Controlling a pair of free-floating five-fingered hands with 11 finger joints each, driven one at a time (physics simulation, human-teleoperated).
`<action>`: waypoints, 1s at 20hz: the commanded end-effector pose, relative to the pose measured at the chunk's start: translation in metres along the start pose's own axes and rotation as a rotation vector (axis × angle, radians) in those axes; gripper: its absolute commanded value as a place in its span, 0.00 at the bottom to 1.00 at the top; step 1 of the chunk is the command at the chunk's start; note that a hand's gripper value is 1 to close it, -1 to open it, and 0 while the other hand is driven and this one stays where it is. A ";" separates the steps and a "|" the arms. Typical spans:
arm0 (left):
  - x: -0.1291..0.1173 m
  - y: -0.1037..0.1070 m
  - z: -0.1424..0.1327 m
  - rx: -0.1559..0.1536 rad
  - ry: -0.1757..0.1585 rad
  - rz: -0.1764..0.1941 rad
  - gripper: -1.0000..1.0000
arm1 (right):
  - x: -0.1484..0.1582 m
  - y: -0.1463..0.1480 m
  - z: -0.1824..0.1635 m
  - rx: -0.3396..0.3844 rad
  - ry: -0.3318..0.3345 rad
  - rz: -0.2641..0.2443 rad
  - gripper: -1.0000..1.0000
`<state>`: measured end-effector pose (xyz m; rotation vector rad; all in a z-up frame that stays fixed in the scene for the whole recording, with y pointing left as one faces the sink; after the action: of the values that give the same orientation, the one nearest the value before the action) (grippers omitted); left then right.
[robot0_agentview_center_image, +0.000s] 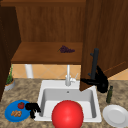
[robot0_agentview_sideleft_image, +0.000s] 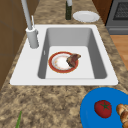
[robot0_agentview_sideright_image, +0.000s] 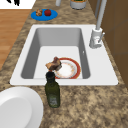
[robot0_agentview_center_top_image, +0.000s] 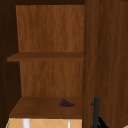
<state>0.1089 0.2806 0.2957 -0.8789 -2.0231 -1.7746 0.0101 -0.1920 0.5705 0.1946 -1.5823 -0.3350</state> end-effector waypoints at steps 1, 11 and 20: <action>0.000 0.000 0.000 0.000 0.000 0.000 0.50 | 0.020 -0.002 -0.013 -0.047 -0.004 -0.014 0.00; 0.000 0.000 0.000 0.000 0.000 0.000 0.50 | 0.050 0.015 -0.016 -0.057 0.089 0.015 0.00; 0.000 0.000 0.000 0.000 0.000 0.000 0.50 | 0.051 0.029 -0.014 -0.200 -0.057 0.022 0.00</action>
<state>0.1089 0.2806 0.2957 -0.8789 -2.0231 -1.7746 0.0243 -0.1903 0.6290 0.0498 -1.5614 -0.4321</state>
